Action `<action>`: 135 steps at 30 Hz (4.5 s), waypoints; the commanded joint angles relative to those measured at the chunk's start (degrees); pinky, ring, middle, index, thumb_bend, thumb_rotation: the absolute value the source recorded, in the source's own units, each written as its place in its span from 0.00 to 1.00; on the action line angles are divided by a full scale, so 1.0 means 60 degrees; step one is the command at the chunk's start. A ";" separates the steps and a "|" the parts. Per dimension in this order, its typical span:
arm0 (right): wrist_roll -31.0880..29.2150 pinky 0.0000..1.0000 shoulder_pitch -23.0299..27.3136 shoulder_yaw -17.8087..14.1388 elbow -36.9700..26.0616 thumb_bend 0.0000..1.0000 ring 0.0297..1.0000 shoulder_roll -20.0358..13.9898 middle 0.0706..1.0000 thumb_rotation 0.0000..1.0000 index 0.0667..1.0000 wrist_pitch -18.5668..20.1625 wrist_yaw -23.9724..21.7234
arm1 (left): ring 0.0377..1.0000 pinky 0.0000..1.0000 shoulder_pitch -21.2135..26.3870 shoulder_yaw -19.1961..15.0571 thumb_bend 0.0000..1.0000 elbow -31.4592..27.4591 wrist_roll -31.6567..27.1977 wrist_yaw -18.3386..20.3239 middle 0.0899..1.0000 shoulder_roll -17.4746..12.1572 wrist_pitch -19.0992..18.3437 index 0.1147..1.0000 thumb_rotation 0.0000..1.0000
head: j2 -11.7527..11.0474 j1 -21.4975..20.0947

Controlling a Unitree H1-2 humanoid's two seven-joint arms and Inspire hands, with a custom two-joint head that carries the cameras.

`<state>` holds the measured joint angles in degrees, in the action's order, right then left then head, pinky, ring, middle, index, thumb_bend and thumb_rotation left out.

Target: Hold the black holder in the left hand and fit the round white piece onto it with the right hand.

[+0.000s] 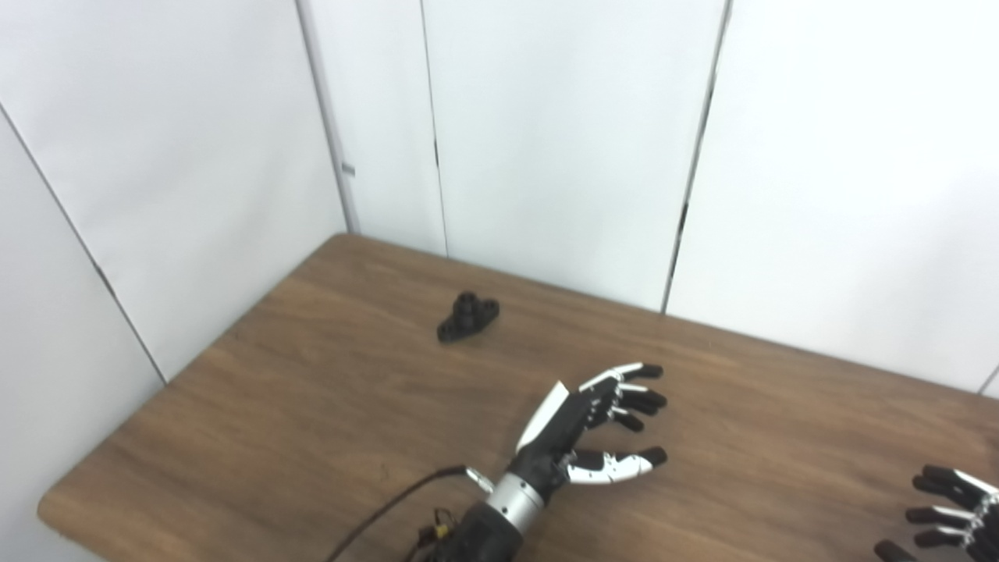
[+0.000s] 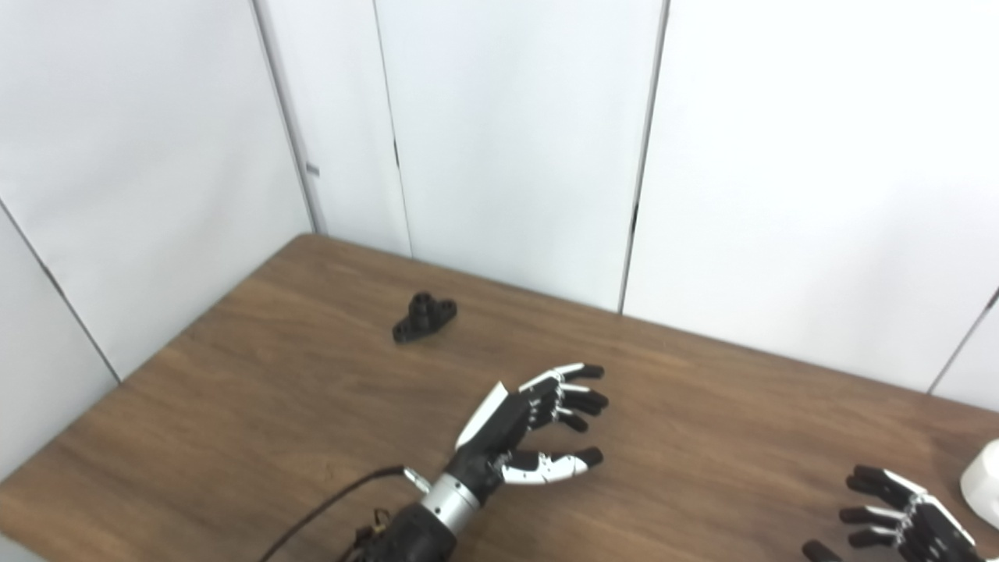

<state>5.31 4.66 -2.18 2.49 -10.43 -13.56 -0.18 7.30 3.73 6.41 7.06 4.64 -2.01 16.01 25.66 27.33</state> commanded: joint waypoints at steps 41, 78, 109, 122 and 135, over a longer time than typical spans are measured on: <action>0.0381 0.44 0.0092 -0.0090 -0.0186 0.56 0.55 -0.0098 0.65 0.00 0.64 -0.0126 0.0144 | 0.82 0.68 0.1801 -0.1886 0.78 -0.2238 0.4172 -0.1499 0.81 -0.3113 -0.3237 0.66 0.04 | 0.0212 0.0227; 0.0153 0.44 -0.0154 -0.0081 -0.1120 0.56 0.53 -0.0230 0.65 0.00 0.65 0.0371 -0.0265 | 1.00 1.00 0.3547 -0.0228 1.00 0.1351 0.6932 -0.1377 1.00 -0.4584 -0.7144 0.71 0.61 | 0.0564 0.0193; 0.0275 0.47 -0.0396 0.0085 -0.1758 0.64 0.55 -0.0561 0.66 0.00 0.66 0.0701 -0.0865 | 1.00 1.00 0.3550 0.1046 1.00 0.2964 0.6466 -0.1825 1.00 -0.4573 -0.6767 0.71 0.45 | 0.0846 0.0048; 0.0257 0.46 -0.0523 0.0064 -0.2087 0.63 0.55 -0.0591 0.66 0.00 0.66 0.0913 -0.0959 | 1.00 0.96 0.3567 0.0942 1.00 0.3457 0.6219 -0.2392 1.00 -0.4518 -0.6431 0.70 0.45 | 0.0976 0.0071; 0.0303 0.45 -0.0557 0.0086 -0.2195 0.61 0.52 -0.0622 0.63 0.00 0.63 0.0830 -0.0969 | 1.00 0.94 0.3669 0.0721 0.96 0.3848 0.5510 -0.2769 0.97 -0.4335 -0.6053 0.62 0.37 | 0.1063 0.0024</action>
<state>7.45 0.30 -1.36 -8.19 -13.20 -7.18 -5.95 26.54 8.72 28.90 40.45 -10.71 -27.03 -21.12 31.99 27.51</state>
